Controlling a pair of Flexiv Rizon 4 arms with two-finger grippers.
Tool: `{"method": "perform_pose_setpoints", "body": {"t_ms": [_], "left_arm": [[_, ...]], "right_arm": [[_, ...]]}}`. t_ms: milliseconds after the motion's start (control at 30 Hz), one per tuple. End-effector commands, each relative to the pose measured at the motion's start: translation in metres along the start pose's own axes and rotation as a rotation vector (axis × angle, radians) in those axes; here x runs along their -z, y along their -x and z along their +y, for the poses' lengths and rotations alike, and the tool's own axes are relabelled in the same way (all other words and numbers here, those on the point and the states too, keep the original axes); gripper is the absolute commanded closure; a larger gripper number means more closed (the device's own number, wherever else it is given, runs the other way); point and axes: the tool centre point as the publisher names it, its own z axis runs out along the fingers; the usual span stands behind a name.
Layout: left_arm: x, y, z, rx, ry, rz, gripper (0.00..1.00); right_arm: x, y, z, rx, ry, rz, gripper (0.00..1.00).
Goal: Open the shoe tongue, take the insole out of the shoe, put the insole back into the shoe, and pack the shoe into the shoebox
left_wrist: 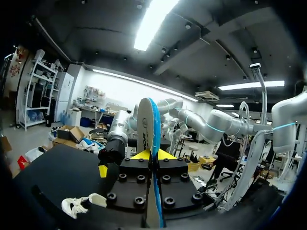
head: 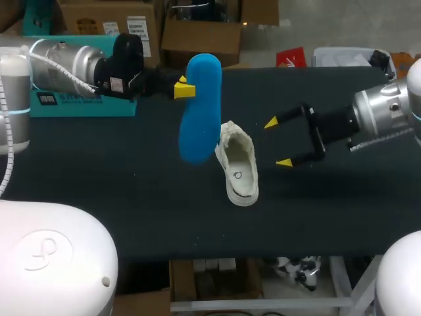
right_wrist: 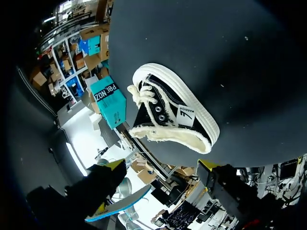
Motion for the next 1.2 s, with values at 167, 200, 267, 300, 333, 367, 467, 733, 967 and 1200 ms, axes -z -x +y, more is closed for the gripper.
{"method": "perform_pose_setpoints", "body": {"t_ms": [167,200,267,300,333,367,467,733,967,1200], "left_arm": [[-0.013,0.01,0.021,-0.154,0.032,0.025,1.0],[-0.015,0.01,0.025,-0.175,0.035,0.03,1.0],[-0.02,0.012,0.033,-0.232,0.039,0.035,1.0],[-0.023,0.012,0.038,-0.258,0.039,0.039,1.0],[-0.026,0.011,0.041,-0.276,0.033,0.054,1.0],[-0.029,0.011,0.044,-0.313,0.038,0.049,1.0],[-0.04,0.008,0.053,-0.377,0.036,0.063,1.0],[-0.064,0.0,0.071,-0.582,0.069,0.015,1.0],[-0.08,0.004,0.089,-0.682,0.111,-0.029,1.0],[-0.086,0.006,0.102,-0.723,0.121,-0.053,1.0]], "right_arm": [[-0.026,-0.011,0.0,-0.145,-0.028,0.013,0.0],[-0.028,-0.011,-0.001,-0.161,-0.028,0.012,0.0],[-0.034,-0.012,-0.004,-0.202,-0.046,0.018,0.0],[-0.036,-0.011,-0.006,-0.218,-0.052,0.022,0.0],[-0.037,-0.01,-0.008,-0.242,-0.045,0.022,0.0],[-0.038,-0.009,-0.009,-0.256,-0.052,0.028,0.0],[-0.041,-0.004,-0.015,-0.301,-0.065,0.044,0.0],[-0.048,0.005,-0.028,-0.389,-0.093,0.083,0.0],[-0.049,0.006,-0.037,-0.412,-0.114,0.095,0.16],[-0.052,0.007,-0.041,-0.423,-0.132,0.103,0.53]]}}
